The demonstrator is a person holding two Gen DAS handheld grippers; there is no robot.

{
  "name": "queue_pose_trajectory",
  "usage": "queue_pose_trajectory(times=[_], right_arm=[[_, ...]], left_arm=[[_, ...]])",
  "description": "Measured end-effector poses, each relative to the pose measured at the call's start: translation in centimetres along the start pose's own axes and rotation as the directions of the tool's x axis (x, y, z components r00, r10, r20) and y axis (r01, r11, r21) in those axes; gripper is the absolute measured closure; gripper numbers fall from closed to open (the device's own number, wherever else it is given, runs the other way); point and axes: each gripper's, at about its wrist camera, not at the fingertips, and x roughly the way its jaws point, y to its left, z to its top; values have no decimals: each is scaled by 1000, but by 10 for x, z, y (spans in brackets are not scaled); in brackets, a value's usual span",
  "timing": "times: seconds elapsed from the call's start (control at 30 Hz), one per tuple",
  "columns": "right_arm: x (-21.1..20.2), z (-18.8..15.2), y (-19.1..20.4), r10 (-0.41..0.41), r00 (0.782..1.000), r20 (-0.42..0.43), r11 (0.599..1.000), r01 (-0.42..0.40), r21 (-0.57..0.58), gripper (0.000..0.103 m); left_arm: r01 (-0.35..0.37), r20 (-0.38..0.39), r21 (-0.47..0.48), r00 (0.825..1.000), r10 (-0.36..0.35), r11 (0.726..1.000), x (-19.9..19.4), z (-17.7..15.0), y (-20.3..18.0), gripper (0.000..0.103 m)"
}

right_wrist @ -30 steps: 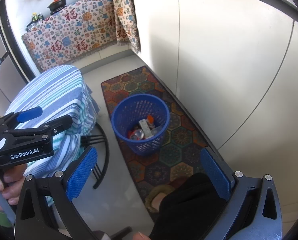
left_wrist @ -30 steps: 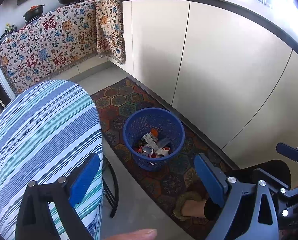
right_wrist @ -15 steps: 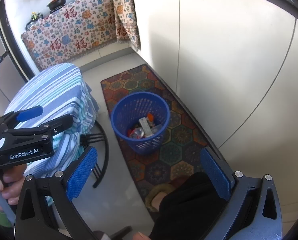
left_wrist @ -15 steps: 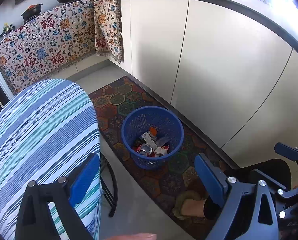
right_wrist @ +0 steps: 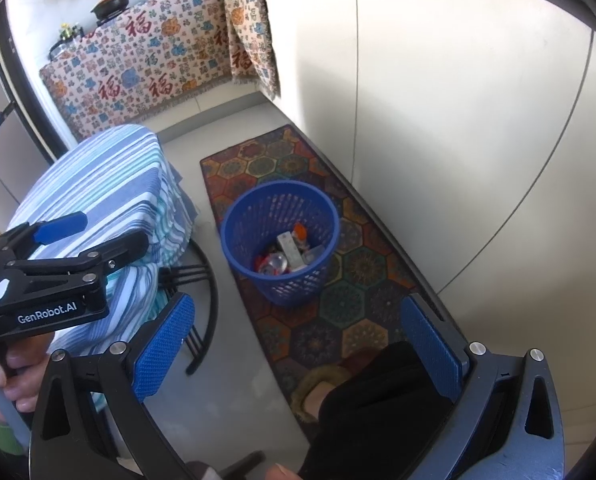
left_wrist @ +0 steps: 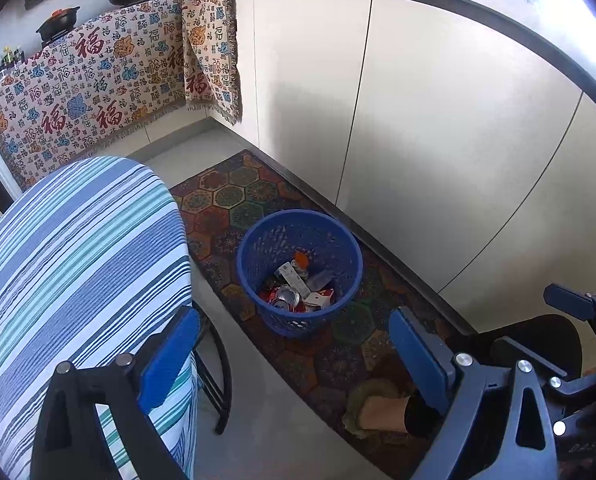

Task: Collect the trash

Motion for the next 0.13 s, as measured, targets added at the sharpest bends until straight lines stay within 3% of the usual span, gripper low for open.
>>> queue_pose_trajectory(times=[0.13], right_arm=[[1,-1,0,-2,1000,-4,1000,2,2,0]], left_arm=[[4,1,-3,1000,-4,1000,0,0,0,5]])
